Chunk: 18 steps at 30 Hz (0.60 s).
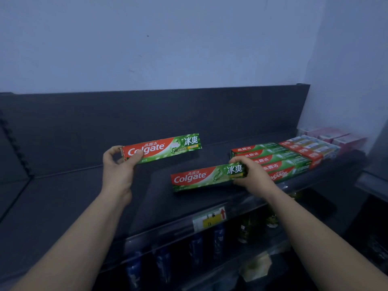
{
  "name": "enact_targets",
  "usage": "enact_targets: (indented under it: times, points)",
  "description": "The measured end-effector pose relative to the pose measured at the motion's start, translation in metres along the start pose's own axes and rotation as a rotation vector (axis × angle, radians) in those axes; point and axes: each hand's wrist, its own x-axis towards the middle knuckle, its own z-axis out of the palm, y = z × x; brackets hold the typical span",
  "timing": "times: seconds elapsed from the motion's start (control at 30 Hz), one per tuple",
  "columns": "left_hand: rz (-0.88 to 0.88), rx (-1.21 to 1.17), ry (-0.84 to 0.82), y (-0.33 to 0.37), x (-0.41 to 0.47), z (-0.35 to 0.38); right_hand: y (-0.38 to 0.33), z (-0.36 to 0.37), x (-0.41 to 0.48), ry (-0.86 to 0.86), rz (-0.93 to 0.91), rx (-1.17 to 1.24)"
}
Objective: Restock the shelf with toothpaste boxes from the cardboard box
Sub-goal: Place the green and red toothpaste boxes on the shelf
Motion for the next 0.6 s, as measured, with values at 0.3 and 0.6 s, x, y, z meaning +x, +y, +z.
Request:
enact_targets:
  times: [0.3,0.6]
  points:
    - [0.062,-0.038,0.066,0.008,0.028,0.011,0.005,0.027,0.069,0.005,-0.112,-0.072]
    - [0.049,-0.139,0.126,0.011,0.054,-0.006,0.014,0.050,0.120,-0.216,-0.029,-0.043]
